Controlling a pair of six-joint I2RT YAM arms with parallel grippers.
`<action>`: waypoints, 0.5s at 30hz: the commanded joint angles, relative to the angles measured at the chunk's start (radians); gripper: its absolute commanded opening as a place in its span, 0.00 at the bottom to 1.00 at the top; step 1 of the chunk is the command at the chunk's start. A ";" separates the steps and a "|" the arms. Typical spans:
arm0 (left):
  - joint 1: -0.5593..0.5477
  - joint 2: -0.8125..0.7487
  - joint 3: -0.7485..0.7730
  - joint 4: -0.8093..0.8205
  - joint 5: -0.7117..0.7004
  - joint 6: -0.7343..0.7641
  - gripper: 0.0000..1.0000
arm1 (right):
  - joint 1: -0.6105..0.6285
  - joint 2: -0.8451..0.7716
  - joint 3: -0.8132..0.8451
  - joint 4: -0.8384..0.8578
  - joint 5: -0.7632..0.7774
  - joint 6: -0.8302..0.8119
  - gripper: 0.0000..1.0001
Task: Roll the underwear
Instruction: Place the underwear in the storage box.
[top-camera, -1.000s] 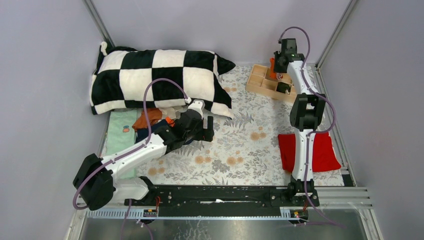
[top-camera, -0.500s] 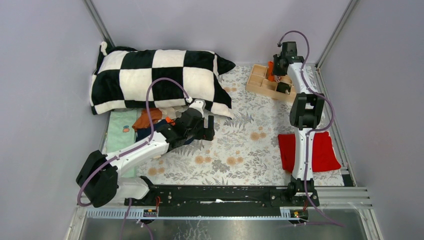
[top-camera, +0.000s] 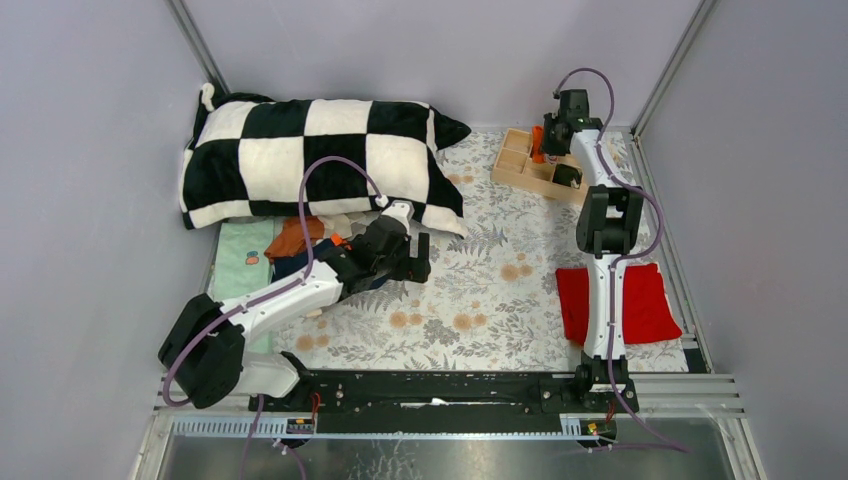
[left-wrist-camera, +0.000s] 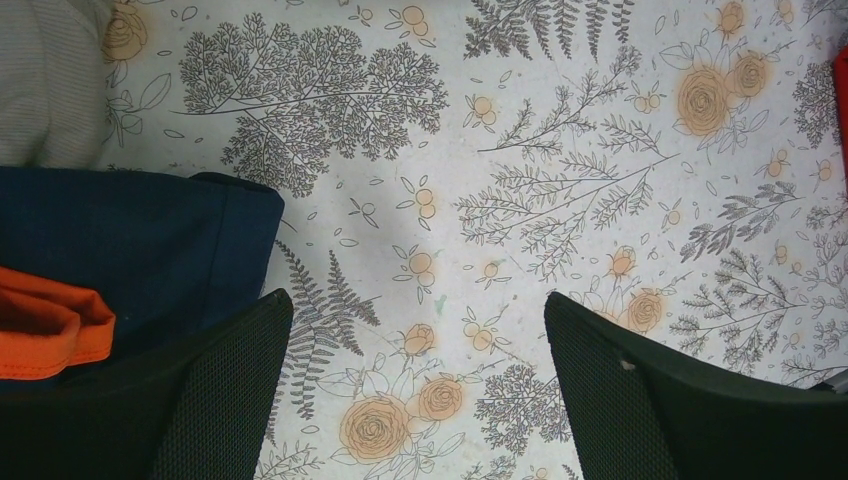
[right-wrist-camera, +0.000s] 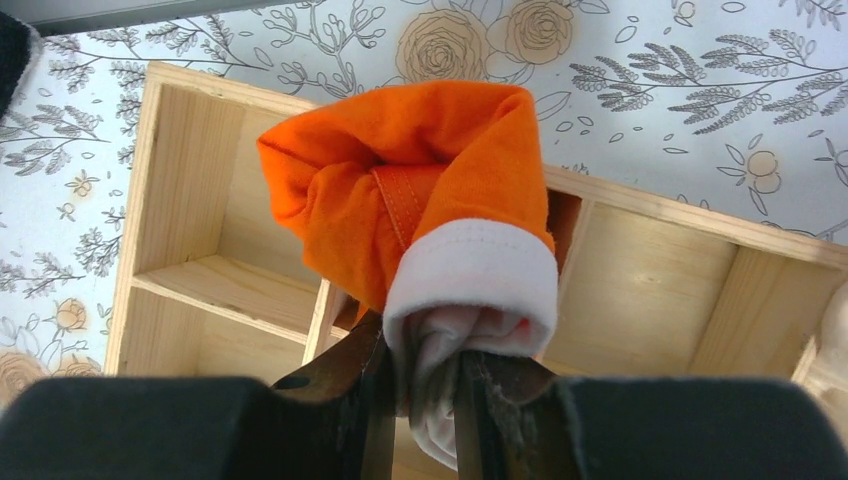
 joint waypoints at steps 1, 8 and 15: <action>0.012 0.013 0.019 0.054 0.015 0.013 0.99 | 0.004 0.047 0.032 -0.021 0.117 -0.023 0.00; 0.015 0.029 0.022 0.058 0.026 0.012 0.99 | 0.003 0.073 0.028 -0.017 0.140 -0.052 0.00; 0.018 0.033 0.033 0.052 0.027 0.013 0.99 | 0.002 -0.061 -0.111 0.119 0.030 -0.031 0.00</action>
